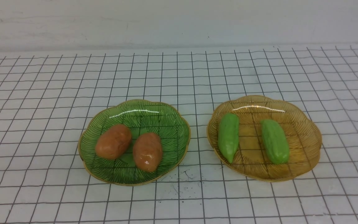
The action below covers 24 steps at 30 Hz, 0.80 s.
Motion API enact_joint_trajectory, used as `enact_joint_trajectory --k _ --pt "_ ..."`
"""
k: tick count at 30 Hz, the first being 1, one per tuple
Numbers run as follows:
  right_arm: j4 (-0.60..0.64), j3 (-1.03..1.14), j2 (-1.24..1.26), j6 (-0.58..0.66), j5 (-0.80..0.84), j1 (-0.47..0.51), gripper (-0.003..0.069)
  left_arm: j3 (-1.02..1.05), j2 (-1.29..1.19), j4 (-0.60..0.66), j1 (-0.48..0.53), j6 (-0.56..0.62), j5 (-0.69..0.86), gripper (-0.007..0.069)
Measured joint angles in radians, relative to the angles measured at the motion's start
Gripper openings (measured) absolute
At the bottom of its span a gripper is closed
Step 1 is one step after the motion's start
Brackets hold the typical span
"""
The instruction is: Put different types of vegetables on the plate.
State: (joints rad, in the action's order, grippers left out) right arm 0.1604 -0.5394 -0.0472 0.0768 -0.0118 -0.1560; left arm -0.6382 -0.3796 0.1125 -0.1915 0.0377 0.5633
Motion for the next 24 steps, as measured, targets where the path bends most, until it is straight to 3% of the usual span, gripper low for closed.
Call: enact_joint_trajectory --k 3,24 --pt "0.000 0.090 0.065 0.002 -0.112 0.000 -0.0014 0.000 -0.001 -0.013 0.000 0.000 -0.021 -0.0008" --pt "-0.003 0.109 0.065 0.005 -0.122 0.000 -0.0014 0.000 -0.002 -0.017 0.000 0.000 -0.029 -0.0008"
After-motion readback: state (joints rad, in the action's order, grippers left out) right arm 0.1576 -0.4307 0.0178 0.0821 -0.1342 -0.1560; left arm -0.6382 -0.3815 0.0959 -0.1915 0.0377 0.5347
